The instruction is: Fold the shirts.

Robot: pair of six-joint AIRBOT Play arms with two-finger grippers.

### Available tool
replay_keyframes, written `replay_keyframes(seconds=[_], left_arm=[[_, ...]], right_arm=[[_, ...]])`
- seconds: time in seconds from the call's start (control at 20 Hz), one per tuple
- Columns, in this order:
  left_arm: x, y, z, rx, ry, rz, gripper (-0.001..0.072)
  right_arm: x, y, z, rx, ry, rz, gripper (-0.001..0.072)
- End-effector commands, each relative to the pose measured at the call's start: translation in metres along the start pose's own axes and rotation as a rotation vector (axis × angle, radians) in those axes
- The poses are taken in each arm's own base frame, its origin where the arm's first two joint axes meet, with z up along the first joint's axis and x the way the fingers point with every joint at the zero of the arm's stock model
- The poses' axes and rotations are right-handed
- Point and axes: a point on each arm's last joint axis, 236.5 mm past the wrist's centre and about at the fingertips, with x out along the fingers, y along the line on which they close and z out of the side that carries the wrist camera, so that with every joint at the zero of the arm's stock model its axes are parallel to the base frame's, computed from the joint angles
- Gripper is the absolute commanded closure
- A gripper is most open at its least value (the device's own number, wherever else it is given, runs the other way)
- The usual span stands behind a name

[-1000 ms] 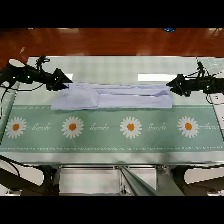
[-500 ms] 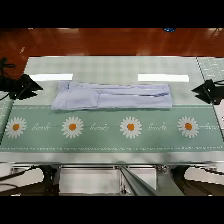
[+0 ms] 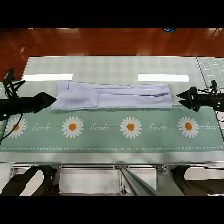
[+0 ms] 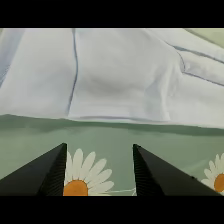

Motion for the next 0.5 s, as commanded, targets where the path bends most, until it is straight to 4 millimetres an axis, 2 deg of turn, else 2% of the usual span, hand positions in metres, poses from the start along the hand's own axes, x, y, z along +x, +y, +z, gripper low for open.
replay_keyframes(seconds=[0.0, 0.4, 0.45], left_arm=[[0.005, -0.007, -0.008, 0.021, -0.006, -0.011, 0.0201], [0.005, -0.009, -0.007, 0.014, -0.010, -0.019, 0.0201], [0.005, -0.009, -0.007, 0.014, -0.009, -0.019, 0.0201]], right_arm=[[0.031, 0.016, -0.005, 0.039, 0.047, 0.064, 0.0295], [0.081, 0.060, -0.013, -0.010, 0.111, 0.103, 0.0304], [0.085, 0.066, -0.016, -0.027, 0.123, 0.104, 0.0391]])
